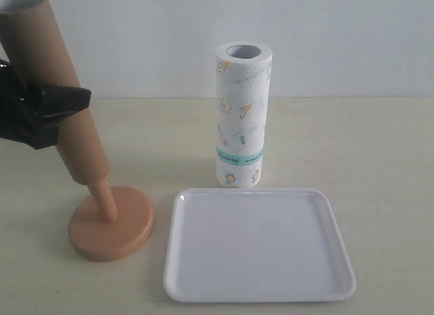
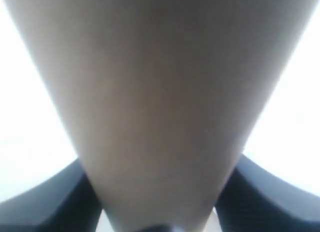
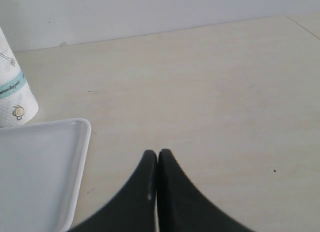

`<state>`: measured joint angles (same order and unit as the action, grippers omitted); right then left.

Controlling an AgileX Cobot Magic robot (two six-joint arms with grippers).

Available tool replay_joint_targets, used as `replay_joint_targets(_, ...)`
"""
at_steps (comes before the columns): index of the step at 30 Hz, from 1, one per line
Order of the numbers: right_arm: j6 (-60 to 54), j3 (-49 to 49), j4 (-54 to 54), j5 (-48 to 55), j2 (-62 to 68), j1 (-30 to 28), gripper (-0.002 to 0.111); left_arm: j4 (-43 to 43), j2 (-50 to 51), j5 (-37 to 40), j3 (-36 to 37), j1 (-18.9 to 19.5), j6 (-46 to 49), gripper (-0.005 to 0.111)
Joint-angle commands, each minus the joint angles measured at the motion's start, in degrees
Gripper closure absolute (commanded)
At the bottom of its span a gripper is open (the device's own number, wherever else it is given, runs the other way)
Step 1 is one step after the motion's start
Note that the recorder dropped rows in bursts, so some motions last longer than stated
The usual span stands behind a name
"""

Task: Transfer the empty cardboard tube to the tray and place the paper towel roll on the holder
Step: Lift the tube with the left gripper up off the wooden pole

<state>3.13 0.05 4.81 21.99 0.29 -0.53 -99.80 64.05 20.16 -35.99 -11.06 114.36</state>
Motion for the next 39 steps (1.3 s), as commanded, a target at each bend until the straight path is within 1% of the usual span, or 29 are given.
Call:
replay_joint_targets(1,-0.1,-0.1,-0.2,-0.2,-0.3,-0.3,0.108,-0.1,-3.8,-1.3,-0.4,-0.2,-1.2,0.103)
replay_joint_targets(6,-0.1,-0.1,-0.2,-0.2,-0.3,-0.3,0.108,-0.1,-7.0,-1.3,-0.4,-0.2,-1.6,0.103)
replay_joint_targets(11,-0.1,-0.1,-0.2,-0.2,-0.3,-0.3,0.108,-0.1,-7.7,-0.7,-0.6,-0.2,-1.6,0.103)
replay_joint_targets(17,-0.1,-0.1,-0.2,-0.2,-0.3,-0.3,0.108,-0.1,-8.7,1.9,-2.9,-0.2,-2.8,0.103)
replay_joint_targets(22,-0.1,-0.1,-0.2,-0.2,-0.3,-0.3,0.108,-0.1,-11.3,2.0,-5.2,-0.2,-3.6,0.103)
replay_joint_targets(31,-0.1,-0.1,-0.2,-0.2,-0.3,-0.3,0.108,-0.1,-15.8,2.0,-6.1,-0.2,-4.9,0.103)
replay_joint_targets(35,-0.1,-0.1,-0.2,-0.2,-0.3,-0.3,0.108,-0.1,-17.6,2.0,-7.9,-0.2,-7.0,0.103)
replay_joint_targets(39,-0.1,-0.1,-0.2,-0.2,-0.3,-0.3,0.108,2.1,-18.5,2.0,-9.7,-0.2,-10.9,0.103)
